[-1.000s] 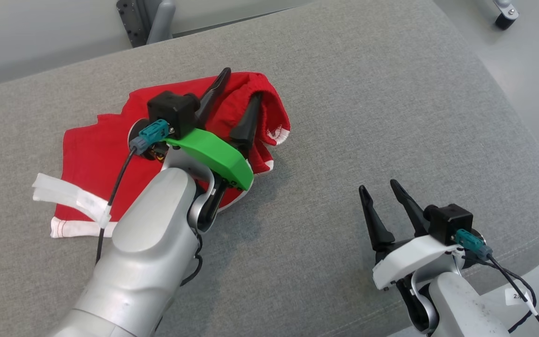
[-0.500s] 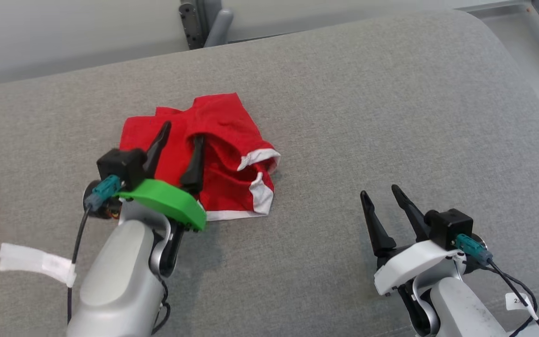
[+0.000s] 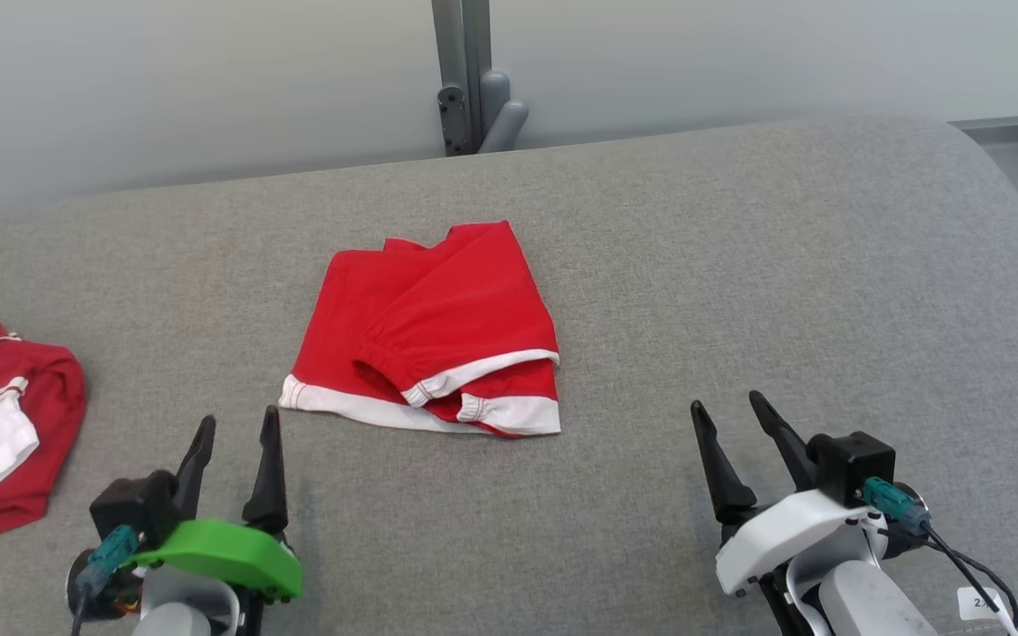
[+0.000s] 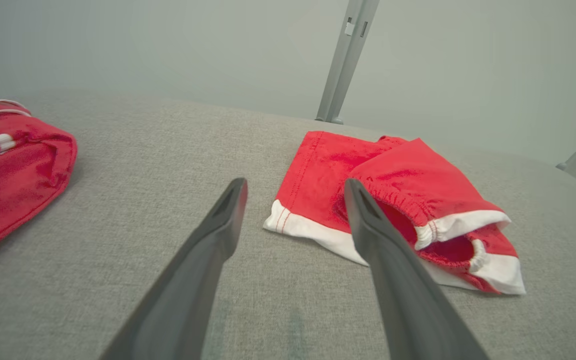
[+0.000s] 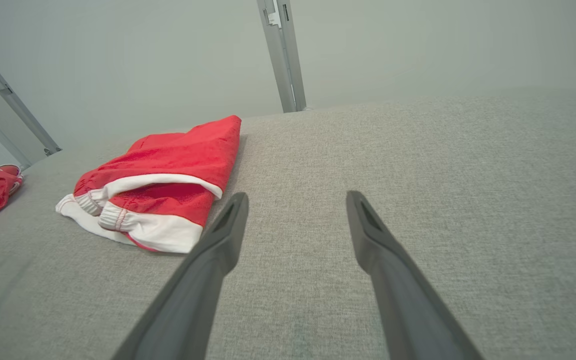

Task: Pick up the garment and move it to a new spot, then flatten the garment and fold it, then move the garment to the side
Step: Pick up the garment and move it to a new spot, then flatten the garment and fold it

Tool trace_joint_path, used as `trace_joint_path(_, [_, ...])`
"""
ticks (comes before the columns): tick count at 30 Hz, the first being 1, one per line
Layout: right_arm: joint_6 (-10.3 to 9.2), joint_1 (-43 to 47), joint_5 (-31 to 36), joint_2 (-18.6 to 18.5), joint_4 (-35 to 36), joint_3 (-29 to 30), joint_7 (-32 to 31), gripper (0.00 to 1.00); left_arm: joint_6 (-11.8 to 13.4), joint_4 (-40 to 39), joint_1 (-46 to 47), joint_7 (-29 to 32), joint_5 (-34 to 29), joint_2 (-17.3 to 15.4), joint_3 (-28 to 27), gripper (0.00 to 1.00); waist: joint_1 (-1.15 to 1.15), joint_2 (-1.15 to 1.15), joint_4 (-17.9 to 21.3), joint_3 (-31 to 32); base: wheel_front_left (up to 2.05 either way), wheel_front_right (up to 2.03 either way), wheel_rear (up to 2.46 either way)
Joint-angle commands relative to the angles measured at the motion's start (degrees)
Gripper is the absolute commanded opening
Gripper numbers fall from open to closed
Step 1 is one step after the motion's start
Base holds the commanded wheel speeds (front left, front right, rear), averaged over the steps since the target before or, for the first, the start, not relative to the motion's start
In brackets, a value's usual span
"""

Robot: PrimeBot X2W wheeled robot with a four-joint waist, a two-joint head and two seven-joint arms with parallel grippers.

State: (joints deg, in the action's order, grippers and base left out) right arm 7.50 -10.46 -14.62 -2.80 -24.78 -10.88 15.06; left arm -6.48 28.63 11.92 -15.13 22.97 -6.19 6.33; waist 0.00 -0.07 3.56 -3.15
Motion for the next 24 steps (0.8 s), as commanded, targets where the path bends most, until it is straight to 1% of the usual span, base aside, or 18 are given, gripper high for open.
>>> trace_joint_path(1, [-0.02,0.8,0.2,-0.2,0.0,0.1,0.2,1.00,0.3,-0.9,-1.9,0.0,-1.1,0.3,-1.2,1.00,0.00,0.07,-1.4,1.6,0.00,0.00,0.00])
trace_joint_path(3, [-0.02,1.1,0.1,-0.2,-0.1,-0.1,0.2,1.00,0.5,-3.2,-4.6,0.0,-3.6,0.7,-3.6,1.00,0.00,0.07,-1.5,2.0,0.00,0.00,0.00])
trace_joint_path(5, [-0.02,1.2,0.1,-0.2,0.0,-0.1,0.2,1.00,0.8,-5.9,-7.3,0.0,-4.7,1.4,-6.4,1.00,0.00,0.07,-1.5,2.3,0.00,0.00,0.00])
trace_joint_path(8, [-0.02,1.7,0.2,-0.2,0.1,-0.2,0.2,1.00,0.2,-8.3,-10.5,0.0,-7.1,2.2,-8.7,1.00,0.00,0.07,-1.6,2.5,0.00,0.00,0.00])
trace_joint_path(12, [-0.02,2.1,0.5,-0.2,0.2,-0.2,0.2,1.00,-0.3,-10.7,-12.8,0.0,-9.0,2.8,-10.5,1.00,0.00,0.07,-1.7,2.5,0.00,0.00,0.00])
trace_joint_path(17, [-0.02,2.0,0.4,-0.2,0.1,-0.5,0.2,1.00,-0.6,-11.9,-14.0,0.0,-10.2,3.2,-10.7,1.00,0.00,0.07,-1.8,2.4,0.00,0.00,0.00])
trace_joint_path(20, [-0.02,1.8,0.3,-0.2,0.1,-0.5,0.2,1.00,-0.8,-12.1,-13.9,0.0,-9.4,3.3,-10.0,1.00,0.00,0.07,-2.1,2.1,0.00,0.00,0.00])
trace_joint_path(24, [-0.02,-0.6,0.5,-0.2,0.6,-2.8,0.2,1.00,-0.9,-11.9,-12.6,0.0,-8.5,3.3,-8.5,1.00,0.00,0.07,-3.4,0.5,0.00,0.00,0.00])
